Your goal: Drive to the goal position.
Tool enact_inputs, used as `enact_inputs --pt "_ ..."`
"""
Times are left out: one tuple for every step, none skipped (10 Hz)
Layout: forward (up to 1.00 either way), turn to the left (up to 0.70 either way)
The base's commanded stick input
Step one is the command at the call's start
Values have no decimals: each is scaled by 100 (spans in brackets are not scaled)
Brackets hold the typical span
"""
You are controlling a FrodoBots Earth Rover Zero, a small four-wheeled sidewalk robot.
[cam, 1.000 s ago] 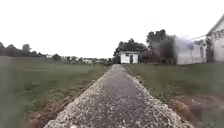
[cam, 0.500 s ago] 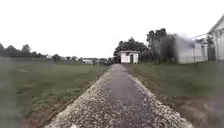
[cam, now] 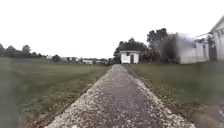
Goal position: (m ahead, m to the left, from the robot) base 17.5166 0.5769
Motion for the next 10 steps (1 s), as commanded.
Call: enact_inputs --pt "70 0" --pt "70 0" --pt "70 0" --pt "70 -34" --pt "70 -34" --pt "70 -34" --pt "70 -22" --pt "70 -11" --pt "70 0" --pt "70 0"
